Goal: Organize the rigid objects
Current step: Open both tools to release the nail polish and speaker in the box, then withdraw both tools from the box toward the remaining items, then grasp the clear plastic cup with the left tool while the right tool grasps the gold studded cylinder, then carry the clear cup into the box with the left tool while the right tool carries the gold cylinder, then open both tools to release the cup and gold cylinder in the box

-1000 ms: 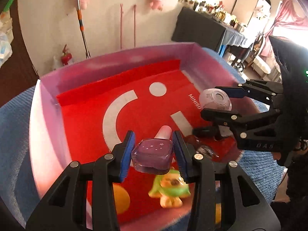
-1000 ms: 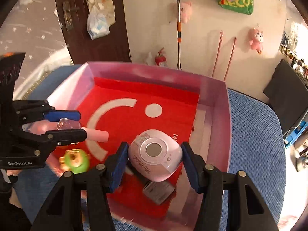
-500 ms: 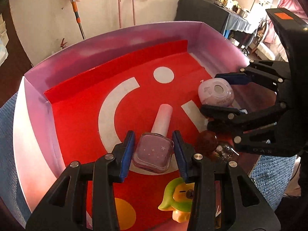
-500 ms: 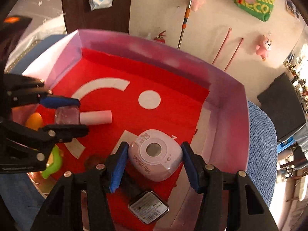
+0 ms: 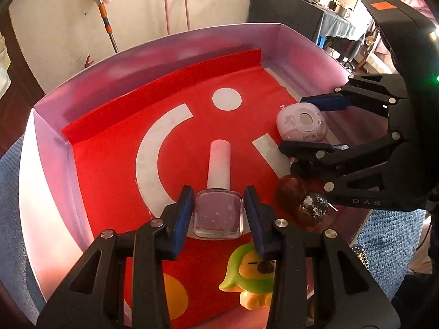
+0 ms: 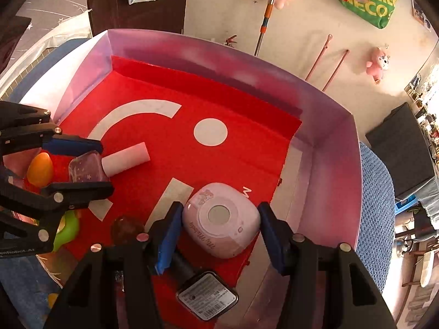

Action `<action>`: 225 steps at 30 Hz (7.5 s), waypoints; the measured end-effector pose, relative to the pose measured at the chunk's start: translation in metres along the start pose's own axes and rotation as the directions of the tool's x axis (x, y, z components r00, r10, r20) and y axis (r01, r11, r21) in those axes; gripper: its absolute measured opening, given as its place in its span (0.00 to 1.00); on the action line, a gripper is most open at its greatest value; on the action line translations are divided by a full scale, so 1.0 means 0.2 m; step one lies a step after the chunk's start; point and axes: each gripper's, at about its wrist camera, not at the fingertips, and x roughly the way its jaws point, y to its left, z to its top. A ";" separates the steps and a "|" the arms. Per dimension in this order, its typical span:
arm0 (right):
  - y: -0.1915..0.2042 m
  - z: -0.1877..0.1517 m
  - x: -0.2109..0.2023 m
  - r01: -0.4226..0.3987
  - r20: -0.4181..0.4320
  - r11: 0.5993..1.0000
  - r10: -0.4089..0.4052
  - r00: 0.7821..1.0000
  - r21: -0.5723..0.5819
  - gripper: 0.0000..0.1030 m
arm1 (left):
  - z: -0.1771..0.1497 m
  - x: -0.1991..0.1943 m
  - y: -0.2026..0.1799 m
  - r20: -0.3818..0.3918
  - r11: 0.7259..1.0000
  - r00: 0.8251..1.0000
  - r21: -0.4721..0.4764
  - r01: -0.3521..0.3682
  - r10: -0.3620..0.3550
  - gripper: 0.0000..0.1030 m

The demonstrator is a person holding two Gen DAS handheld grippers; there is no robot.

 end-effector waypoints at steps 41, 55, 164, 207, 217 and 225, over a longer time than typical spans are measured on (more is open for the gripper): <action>0.03 -0.04 -0.23 0.002 0.132 0.998 -0.011 0.991 0.065 0.77 | -0.08 -0.37 -0.07 0.243 0.999 0.969 -0.040 -0.024 0.033 0.71; -0.02 -0.28 -0.78 -0.021 0.412 0.979 -0.066 0.909 0.204 0.99 | -0.30 -0.81 -0.25 0.519 0.985 0.837 -0.081 -0.154 0.174 0.85; 0.28 -0.77 -0.40 -0.302 0.310 0.920 0.220 0.925 0.248 0.27 | -0.65 -0.37 -0.21 0.241 0.972 0.970 -0.222 0.072 -0.017 0.37; 0.11 0.05 0.01 -0.200 0.044 0.978 0.198 0.979 0.053 0.27 | -0.05 -0.05 0.24 -0.016 0.985 0.996 -0.153 -0.085 0.084 0.37; 0.13 0.04 0.02 -0.188 0.030 0.982 0.187 0.982 0.030 0.29 | -0.03 -0.05 0.24 -0.025 0.984 0.996 -0.154 -0.084 0.082 0.37; 0.15 0.05 0.02 -0.187 0.035 0.982 0.186 0.982 0.033 0.34 | -0.04 -0.06 0.24 -0.022 0.985 0.997 -0.156 -0.078 0.076 0.42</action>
